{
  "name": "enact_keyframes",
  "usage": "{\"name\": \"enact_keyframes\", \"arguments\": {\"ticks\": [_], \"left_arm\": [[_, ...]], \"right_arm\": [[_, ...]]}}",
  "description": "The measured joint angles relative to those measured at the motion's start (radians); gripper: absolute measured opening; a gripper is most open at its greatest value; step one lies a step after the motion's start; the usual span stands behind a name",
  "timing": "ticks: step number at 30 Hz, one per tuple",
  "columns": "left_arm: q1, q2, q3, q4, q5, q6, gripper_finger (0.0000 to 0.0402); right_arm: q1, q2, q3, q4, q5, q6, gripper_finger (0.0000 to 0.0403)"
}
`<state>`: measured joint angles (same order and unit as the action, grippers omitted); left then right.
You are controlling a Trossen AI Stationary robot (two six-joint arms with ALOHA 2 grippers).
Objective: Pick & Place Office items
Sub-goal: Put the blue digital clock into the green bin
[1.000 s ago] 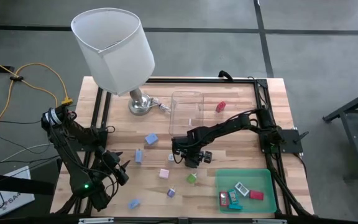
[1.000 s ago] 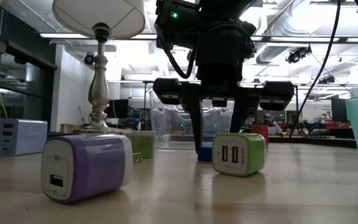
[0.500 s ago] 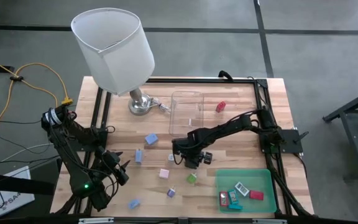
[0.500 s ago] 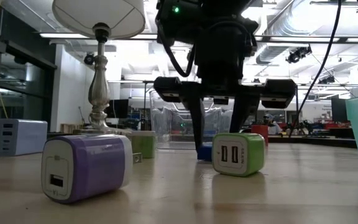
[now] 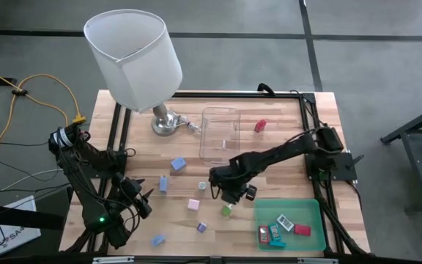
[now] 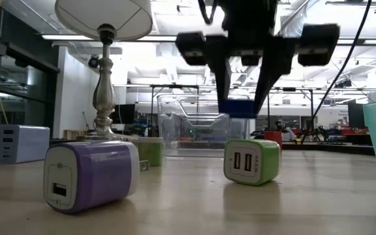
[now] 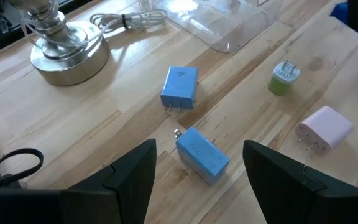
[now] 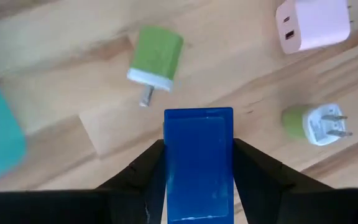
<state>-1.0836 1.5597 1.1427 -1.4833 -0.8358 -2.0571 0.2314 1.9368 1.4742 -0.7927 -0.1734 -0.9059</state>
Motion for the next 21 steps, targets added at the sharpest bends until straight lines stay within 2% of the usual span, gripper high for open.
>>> {"name": "enact_keyframes", "arguments": {"ticks": [13,21], "left_arm": [[0.000,0.002,0.000,-0.001,0.002,0.000,0.0232],[0.000,0.002,0.000,0.000,0.003,0.000,0.0232]], "right_arm": [[0.097,-0.127,-0.001,-0.124,0.061,0.307,0.0150],[0.171,-0.157,-0.002,-0.193,0.086,0.516,0.0150]]}}
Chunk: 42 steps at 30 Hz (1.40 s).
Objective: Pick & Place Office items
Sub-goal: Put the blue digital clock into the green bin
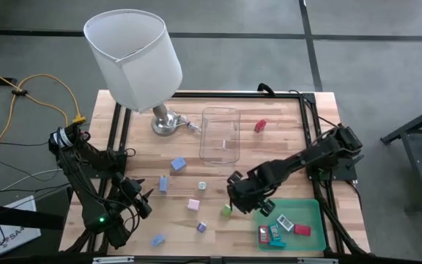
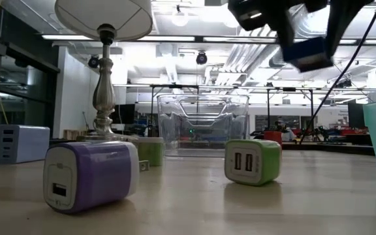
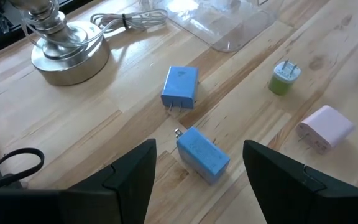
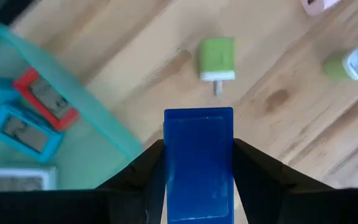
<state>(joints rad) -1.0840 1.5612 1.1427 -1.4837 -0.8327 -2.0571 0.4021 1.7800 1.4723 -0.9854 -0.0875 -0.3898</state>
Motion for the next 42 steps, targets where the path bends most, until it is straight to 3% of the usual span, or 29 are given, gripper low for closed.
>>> {"name": "enact_keyframes", "arguments": {"ticks": [8,27,42], "left_arm": [[0.000,0.000,0.000,0.000,0.001,0.000,0.0232],[0.000,0.000,0.000,0.000,0.001,0.000,0.0232],[0.000,0.000,0.000,0.001,0.000,0.000,0.0232]], "right_arm": [[0.106,-0.039,-0.017,-0.026,0.060,0.212,0.0151],[0.325,-0.291,-0.450,0.231,0.173,0.669,0.0152],[0.563,-0.321,-0.596,0.288,0.295,1.232,0.0152]]}}
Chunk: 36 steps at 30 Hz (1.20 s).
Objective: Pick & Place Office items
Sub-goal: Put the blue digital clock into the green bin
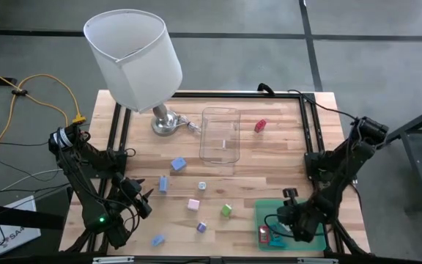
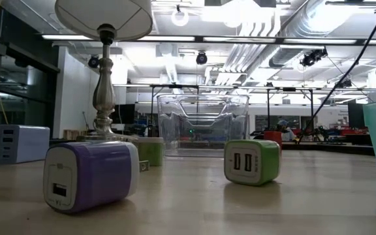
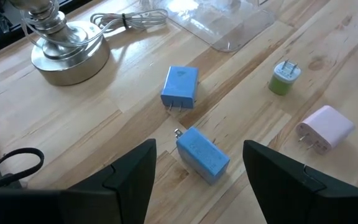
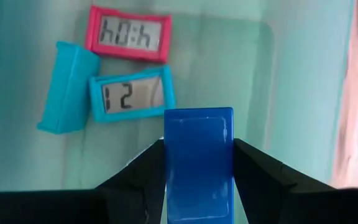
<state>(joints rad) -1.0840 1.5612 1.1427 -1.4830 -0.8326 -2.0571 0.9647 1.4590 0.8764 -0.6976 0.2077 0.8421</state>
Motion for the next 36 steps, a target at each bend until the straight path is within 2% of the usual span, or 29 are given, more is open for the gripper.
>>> {"name": "enact_keyframes", "arguments": {"ticks": [6,14,27,36], "left_arm": [[0.000,0.000,0.000,0.000,-0.001,0.000,0.0232],[0.000,0.000,0.000,0.000,-0.002,0.000,0.0232],[0.000,0.000,0.000,0.000,-0.002,0.000,0.0232],[0.000,0.000,0.000,0.000,-0.002,0.000,0.0232]], "right_arm": [[0.051,0.000,-0.042,0.000,0.021,0.192,0.0152],[0.088,0.001,-0.104,-0.033,0.029,0.336,0.0152],[0.151,0.001,-0.125,-0.040,0.026,0.429,0.0153],[0.155,0.001,-0.125,-0.039,0.027,0.431,0.0177]]}}
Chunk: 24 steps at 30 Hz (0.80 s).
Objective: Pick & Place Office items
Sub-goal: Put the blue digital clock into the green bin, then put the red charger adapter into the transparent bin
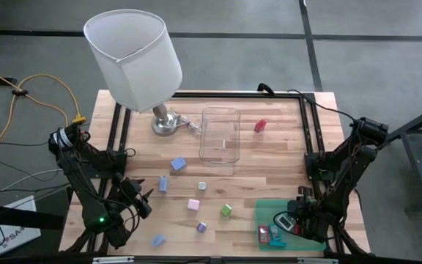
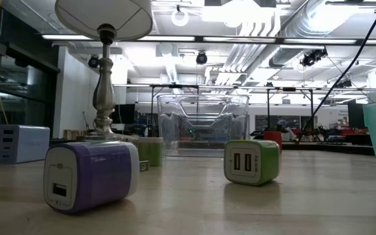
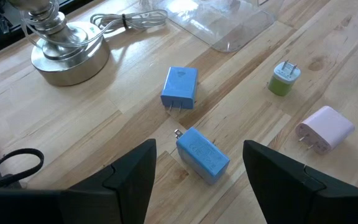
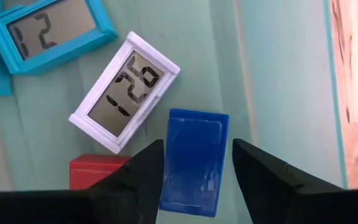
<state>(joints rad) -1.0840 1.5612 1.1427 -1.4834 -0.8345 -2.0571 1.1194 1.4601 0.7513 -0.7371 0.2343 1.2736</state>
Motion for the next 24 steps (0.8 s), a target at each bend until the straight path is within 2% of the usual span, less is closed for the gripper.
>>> {"name": "enact_keyframes", "arguments": {"ticks": [16,24], "left_arm": [[0.000,0.000,0.000,0.000,0.000,0.000,0.0232],[0.000,0.000,0.000,0.000,0.000,0.000,0.0232]], "right_arm": [[0.000,-0.004,0.002,0.000,0.002,-0.016,0.0179],[-0.035,-0.116,0.021,-0.024,0.026,-0.083,0.0178]]}}
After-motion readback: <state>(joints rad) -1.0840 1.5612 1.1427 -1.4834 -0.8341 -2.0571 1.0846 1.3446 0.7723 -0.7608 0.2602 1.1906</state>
